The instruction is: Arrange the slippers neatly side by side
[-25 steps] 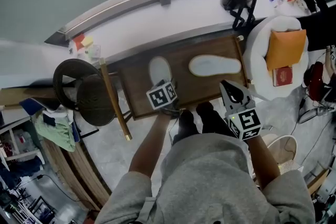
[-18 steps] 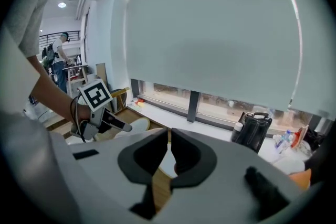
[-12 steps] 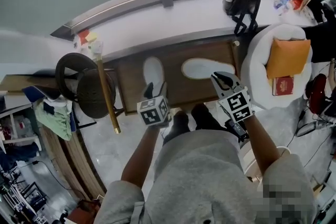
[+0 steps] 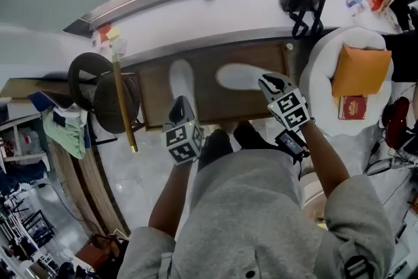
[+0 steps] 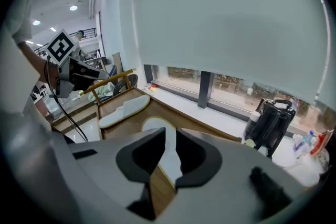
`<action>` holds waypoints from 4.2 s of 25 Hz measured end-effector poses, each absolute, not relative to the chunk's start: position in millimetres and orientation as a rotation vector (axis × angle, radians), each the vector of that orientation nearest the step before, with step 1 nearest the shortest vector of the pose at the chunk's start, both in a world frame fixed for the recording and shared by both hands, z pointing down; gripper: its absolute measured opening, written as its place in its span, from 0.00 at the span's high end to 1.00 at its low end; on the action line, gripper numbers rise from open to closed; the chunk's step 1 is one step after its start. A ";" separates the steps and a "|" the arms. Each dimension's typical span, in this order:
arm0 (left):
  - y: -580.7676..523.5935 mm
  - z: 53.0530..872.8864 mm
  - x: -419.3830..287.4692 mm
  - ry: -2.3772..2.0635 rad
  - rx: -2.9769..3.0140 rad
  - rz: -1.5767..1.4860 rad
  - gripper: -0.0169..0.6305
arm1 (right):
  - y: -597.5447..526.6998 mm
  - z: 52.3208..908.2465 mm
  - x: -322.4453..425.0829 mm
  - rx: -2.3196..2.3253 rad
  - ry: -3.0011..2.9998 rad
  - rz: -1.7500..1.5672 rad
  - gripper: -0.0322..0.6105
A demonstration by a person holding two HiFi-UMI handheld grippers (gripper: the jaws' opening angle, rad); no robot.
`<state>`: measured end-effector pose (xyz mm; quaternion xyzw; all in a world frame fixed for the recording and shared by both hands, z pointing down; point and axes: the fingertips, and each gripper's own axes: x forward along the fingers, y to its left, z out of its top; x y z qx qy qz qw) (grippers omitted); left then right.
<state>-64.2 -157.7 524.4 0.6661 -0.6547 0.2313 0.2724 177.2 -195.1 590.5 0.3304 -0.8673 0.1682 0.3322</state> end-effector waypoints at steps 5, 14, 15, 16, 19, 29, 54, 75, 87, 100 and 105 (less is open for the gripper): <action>-142.9 522.6 -63.8 -1.792 1.763 0.597 0.95 | -193.2 615.1 178.6 0.766 -2.252 0.465 0.82; -118.9 515.7 -71.1 -1.858 1.712 0.570 0.95 | -194.7 642.0 166.4 0.640 -2.249 0.442 0.79; -118.4 516.1 -71.6 -1.859 1.706 0.568 0.95 | -196.7 644.8 165.3 0.631 -2.248 0.432 0.79; -118.5 516.6 -71.8 -1.857 1.701 0.571 0.95 | -200.4 647.3 164.2 0.628 -2.250 0.418 0.79; -119.7 516.2 -73.4 -1.865 1.691 0.581 0.95 | -209.9 653.2 160.4 0.619 -2.258 0.406 0.79; -123.3 516.5 -76.0 -1.885 1.680 0.557 0.95 | -207.2 678.0 144.4 0.468 -2.226 0.428 0.79; -112.5 525.6 -103.5 -1.914 1.606 0.492 0.95 | -200.6 685.9 123.0 0.401 -2.156 0.409 0.89; -128.6 523.5 -121.6 -1.799 1.724 0.469 0.95 | -200.6 641.6 92.1 0.692 -2.167 0.617 0.89; -123.5 534.0 -157.7 -1.701 1.770 0.476 0.95 | -176.4 638.6 57.5 0.952 -2.043 0.880 0.89; -116.7 548.7 -187.7 -1.625 1.817 0.490 0.95 | -173.7 643.9 39.3 1.404 -1.899 1.305 0.89; -114.8 547.7 -203.9 -1.644 1.824 0.495 0.95 | -177.1 661.1 30.9 1.543 -1.804 1.472 0.89</action>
